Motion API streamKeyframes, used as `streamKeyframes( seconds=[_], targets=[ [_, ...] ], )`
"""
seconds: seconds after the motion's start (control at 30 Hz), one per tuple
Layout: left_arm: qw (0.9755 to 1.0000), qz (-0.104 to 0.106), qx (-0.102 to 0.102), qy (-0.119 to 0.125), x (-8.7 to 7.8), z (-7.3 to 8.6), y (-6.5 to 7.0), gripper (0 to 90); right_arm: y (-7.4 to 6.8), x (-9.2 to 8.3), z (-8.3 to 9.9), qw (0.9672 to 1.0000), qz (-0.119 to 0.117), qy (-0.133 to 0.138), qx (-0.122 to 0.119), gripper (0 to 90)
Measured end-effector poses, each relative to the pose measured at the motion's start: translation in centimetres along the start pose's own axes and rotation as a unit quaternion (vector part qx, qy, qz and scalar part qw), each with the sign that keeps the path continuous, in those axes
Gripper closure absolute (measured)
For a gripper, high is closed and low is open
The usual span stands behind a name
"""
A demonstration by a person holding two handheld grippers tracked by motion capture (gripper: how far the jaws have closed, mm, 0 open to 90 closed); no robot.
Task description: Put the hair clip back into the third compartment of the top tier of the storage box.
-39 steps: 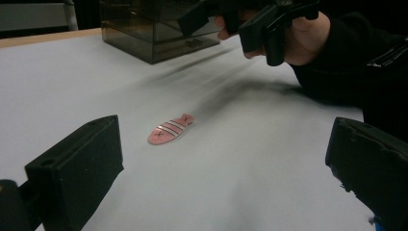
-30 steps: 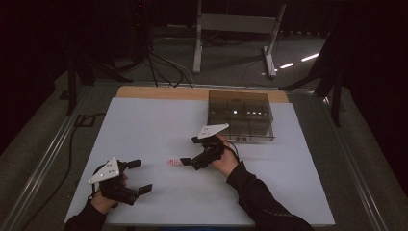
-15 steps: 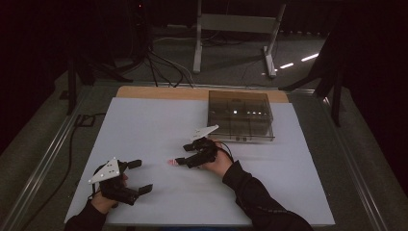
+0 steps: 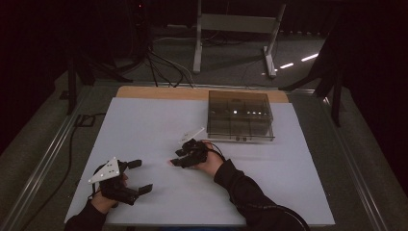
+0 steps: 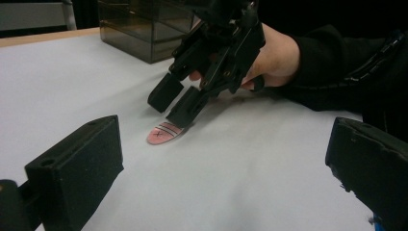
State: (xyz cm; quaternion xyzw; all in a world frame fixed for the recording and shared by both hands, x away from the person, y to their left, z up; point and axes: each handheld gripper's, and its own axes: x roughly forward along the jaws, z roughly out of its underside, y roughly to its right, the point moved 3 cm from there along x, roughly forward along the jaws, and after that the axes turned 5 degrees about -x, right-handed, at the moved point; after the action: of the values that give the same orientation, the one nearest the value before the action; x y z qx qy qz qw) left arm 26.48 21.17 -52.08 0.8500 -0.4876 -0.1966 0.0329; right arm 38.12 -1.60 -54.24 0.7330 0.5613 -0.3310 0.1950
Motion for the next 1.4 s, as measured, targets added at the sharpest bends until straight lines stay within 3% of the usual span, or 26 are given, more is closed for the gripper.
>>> streamKeyframes(
  seconds=[0.23,0.43,0.7,1.0,1.4],
  targets=[
    [1.0,0.002,0.001,-0.001,0.0,0.0,0.0,0.5,-0.1,0.7,-0.1,0.9999,0.004,-0.01,-0.006,63.4],
    [1.0,0.003,0.0,-0.002,0.1,0.0,0.0,0.4,-0.9,0.9,-0.3,0.9994,-0.002,-0.02,-0.028,71.7],
    [1.0,0.003,-0.001,-0.001,0.1,0.0,0.0,0.4,-1.1,0.1,-0.5,0.9992,-0.005,-0.014,-0.037,84.6],
    [1.0,0.003,0.002,-0.003,0.1,0.0,0.0,0.5,-1.7,0.8,-0.2,0.9985,-0.013,-0.027,-0.046,85.2],
    [1.0,0.002,0.003,-0.004,0.1,0.0,0.0,0.5,-1.9,0.2,-0.4,0.9978,-0.029,-0.033,-0.049,85.9]
  ],
)
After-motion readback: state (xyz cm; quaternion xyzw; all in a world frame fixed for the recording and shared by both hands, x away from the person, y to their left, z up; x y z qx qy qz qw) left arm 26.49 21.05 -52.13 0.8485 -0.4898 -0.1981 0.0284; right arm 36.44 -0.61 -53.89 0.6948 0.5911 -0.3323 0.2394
